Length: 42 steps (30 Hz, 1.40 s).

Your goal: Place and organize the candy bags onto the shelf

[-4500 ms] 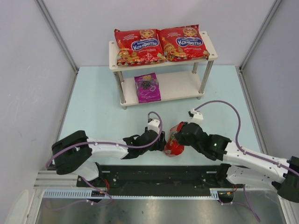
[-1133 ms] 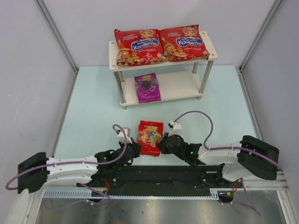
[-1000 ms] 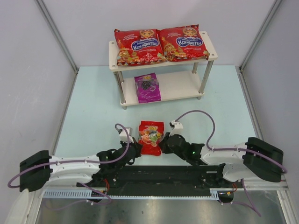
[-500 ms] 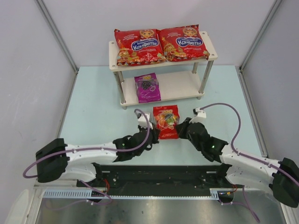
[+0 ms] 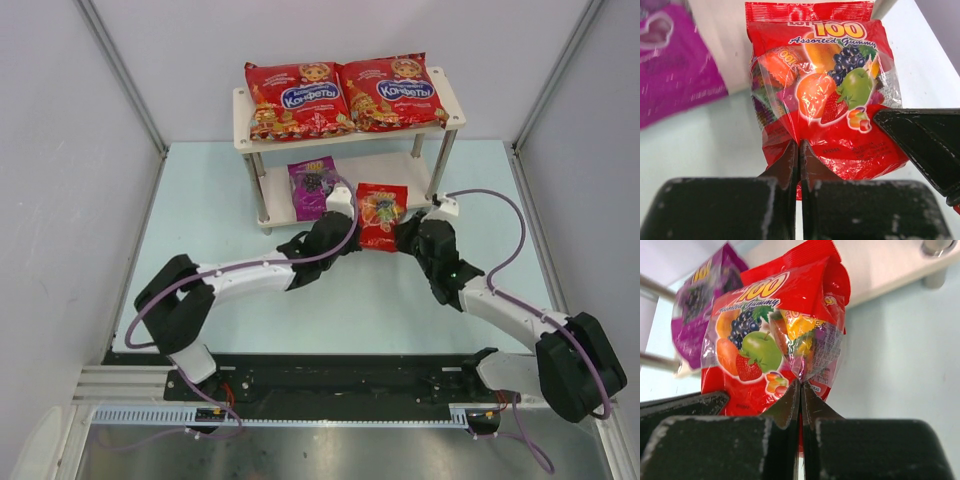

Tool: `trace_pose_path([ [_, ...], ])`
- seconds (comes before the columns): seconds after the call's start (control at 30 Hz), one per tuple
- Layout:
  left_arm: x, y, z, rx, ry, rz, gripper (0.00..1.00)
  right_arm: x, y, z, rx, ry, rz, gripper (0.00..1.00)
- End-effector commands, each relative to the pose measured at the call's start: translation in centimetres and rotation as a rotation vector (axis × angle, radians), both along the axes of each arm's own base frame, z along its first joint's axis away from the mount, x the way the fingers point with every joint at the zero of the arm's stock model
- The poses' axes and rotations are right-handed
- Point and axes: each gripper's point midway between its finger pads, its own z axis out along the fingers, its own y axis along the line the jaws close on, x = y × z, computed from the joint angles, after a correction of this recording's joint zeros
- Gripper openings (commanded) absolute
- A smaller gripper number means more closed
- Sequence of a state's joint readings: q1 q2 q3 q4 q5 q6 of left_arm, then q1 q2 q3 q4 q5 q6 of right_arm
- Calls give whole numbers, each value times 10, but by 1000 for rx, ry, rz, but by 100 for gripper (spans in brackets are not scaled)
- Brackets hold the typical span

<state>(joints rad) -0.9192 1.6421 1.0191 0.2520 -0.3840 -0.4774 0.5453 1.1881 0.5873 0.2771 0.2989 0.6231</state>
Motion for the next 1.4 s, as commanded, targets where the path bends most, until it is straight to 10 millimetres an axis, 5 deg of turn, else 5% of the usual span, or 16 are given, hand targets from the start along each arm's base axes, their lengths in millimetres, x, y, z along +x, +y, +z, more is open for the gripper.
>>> trace_pose_path([
  [0.0,22,-30,42,-54,-94,-83,0,38,10,68,68,-201,23,0],
  [0.27,65,-48,32,-38,-95,-99,0,89,10,70,18,-247,56,0],
  [0.63,114,-41,28,-31,-119,-79,0,141,18,70,31,-283,91,0],
  [0.97,142,-35,29,-30,-132,-60,0,173,26,51,37,-266,103,0],
  [1.37,155,-29,25,-23,-134,-48,0,184,27,33,62,-235,121,0],
])
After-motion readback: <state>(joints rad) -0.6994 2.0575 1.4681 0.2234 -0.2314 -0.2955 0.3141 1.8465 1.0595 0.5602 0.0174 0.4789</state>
